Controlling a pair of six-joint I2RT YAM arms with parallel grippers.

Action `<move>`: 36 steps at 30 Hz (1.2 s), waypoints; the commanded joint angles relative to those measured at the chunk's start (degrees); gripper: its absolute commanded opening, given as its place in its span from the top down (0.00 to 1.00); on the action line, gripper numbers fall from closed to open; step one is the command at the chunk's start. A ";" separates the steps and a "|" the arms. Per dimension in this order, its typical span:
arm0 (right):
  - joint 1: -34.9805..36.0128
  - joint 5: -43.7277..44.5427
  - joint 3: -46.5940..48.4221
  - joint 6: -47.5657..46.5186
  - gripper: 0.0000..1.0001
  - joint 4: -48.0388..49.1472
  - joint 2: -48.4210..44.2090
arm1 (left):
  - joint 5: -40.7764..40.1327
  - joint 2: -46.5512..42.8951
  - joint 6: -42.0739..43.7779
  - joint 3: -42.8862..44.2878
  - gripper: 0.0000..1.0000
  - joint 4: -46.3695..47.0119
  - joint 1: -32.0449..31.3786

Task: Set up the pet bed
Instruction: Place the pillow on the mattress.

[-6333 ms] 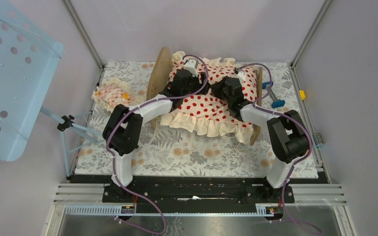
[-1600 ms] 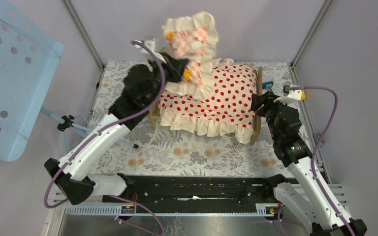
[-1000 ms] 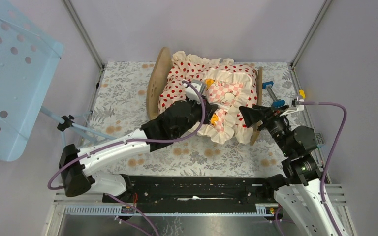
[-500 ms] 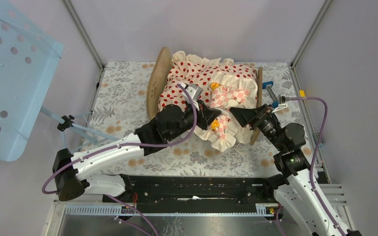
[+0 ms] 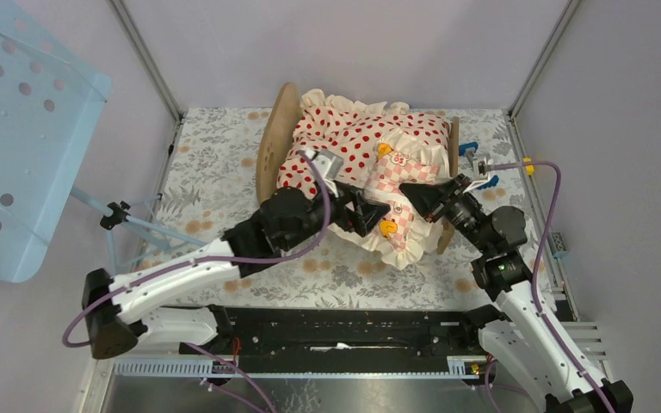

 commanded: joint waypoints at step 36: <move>2.06 -41.08 21.45 -123.66 1.00 -30.36 -9.79 | 34.50 4.48 -37.32 24.17 0.01 -12.32 12.85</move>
